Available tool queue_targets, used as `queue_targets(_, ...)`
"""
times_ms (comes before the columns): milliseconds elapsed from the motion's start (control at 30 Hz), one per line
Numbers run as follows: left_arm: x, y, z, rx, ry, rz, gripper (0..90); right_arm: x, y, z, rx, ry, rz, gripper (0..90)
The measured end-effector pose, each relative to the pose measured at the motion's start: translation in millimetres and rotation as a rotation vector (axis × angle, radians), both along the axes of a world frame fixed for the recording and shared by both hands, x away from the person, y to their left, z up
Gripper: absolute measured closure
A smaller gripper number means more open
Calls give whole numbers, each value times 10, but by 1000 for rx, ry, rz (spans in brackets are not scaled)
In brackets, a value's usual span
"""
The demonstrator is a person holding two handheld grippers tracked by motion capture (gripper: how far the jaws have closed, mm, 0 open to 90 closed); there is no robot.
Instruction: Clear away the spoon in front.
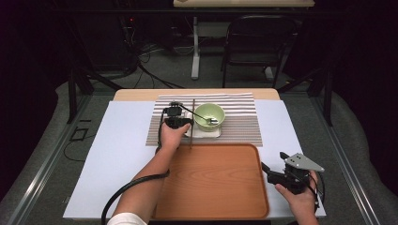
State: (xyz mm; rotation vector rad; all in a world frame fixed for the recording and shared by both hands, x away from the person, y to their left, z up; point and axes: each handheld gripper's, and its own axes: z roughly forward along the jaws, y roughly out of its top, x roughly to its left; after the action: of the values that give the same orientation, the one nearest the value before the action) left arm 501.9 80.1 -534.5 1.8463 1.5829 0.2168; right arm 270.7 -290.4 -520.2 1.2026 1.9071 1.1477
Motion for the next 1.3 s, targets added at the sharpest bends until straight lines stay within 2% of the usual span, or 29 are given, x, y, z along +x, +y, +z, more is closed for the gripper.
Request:
queue_targets(133, 16, -20, -18, 0, -1, 3, 493, 1, -1, 0, 1, 0, 0, 198)
queue_targets(333, 59, 1, -62, -24, 8, 24, 511, -1, 2, 0, 0, 0, 3, 198)
queue_targets(467, 83, 24, -100, -68, 20, 48, 531, 1, 3, -1, 0, 1, 5, 198)
queue_targets(633, 77, 59, -125, -117, 43, 98, 613, 4, 5, -3, -1, 3, 6, 199)
queue_targets(867, 67, 111, -111, -144, 62, 149, 736, 5, 6, -5, -4, 2, 9, 199)
queue_targets(1067, 65, 172, -100, -184, 75, 189, 839, 7, 6, -6, -4, 5, 11, 199)
queue_targets(1167, 61, 194, -113, -220, 80, 203, 846, 6, 10, -6, -5, 5, 12, 200)
queue_targets(1300, 48, 220, -123, -248, 88, 214, 846, 7, 8, -6, -5, 6, 12, 201)
